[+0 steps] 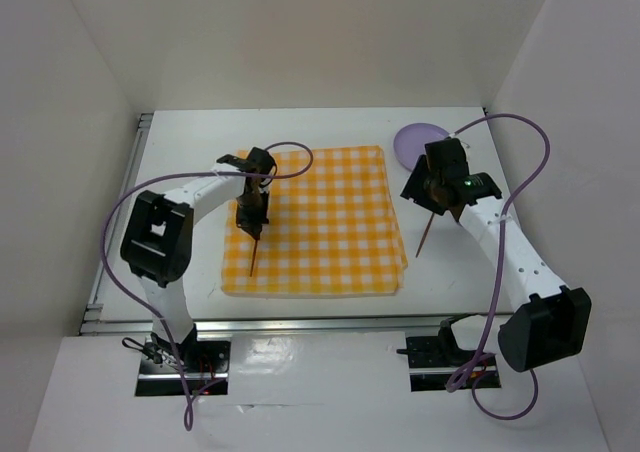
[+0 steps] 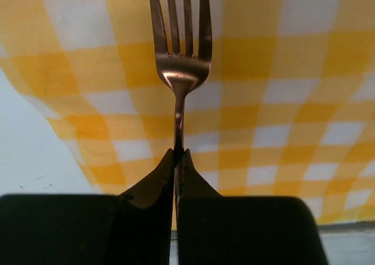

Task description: Set the dinner table for one person

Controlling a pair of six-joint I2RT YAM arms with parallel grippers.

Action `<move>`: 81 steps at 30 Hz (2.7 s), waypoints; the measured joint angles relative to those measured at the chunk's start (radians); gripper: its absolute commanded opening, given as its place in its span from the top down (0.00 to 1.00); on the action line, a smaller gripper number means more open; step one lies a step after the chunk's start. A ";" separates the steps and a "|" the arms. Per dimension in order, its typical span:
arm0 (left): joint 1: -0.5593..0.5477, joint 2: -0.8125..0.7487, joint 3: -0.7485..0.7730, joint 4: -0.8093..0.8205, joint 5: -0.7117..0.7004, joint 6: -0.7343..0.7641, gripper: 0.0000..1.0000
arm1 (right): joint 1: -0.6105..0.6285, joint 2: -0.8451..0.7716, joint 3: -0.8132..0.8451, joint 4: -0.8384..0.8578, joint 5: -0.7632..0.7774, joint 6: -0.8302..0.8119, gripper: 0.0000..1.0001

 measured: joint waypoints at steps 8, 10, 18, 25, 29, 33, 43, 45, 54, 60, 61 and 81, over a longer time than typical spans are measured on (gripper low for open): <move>0.007 0.108 0.039 -0.013 -0.046 -0.066 1.00 | 0.000 -0.010 -0.005 -0.003 0.012 0.007 0.38; 0.010 0.109 0.058 -0.009 -0.058 -0.084 1.00 | 0.000 -0.010 -0.005 -0.003 0.014 0.007 0.38; 0.036 0.122 0.084 0.012 -0.105 -0.109 1.00 | 0.000 -0.002 -0.006 -0.003 0.017 0.007 0.38; 0.017 0.150 0.063 0.040 -0.140 -0.101 1.00 | 0.000 0.024 -0.005 -0.003 0.016 0.006 0.38; 0.005 0.151 0.061 0.045 -0.159 -0.091 1.00 | 0.000 0.035 -0.005 -0.003 0.013 0.003 0.38; 0.001 0.154 0.061 0.047 -0.167 -0.073 0.95 | 0.000 0.039 -0.005 -0.003 0.011 0.002 0.38; 0.003 0.158 0.062 0.045 -0.161 -0.024 0.42 | 0.000 0.034 -0.005 -0.003 0.009 0.002 0.38; 0.003 0.158 0.064 0.042 -0.159 -0.022 0.39 | 0.000 0.030 -0.005 -0.004 0.010 0.002 0.38; 0.010 0.156 0.144 -0.001 -0.145 -0.012 0.36 | 0.000 0.021 -0.006 -0.008 -0.002 -0.027 0.35; 0.010 0.098 0.238 -0.029 -0.254 0.031 0.37 | 0.000 0.161 -0.005 -0.069 0.063 -0.032 0.35; 0.010 0.079 0.239 -0.030 -0.278 0.037 0.37 | 0.000 0.201 -0.006 -0.080 0.078 -0.032 0.35; 0.181 -0.142 0.074 0.016 -0.388 0.114 0.40 | -0.126 0.465 -0.071 0.068 0.130 -0.084 0.43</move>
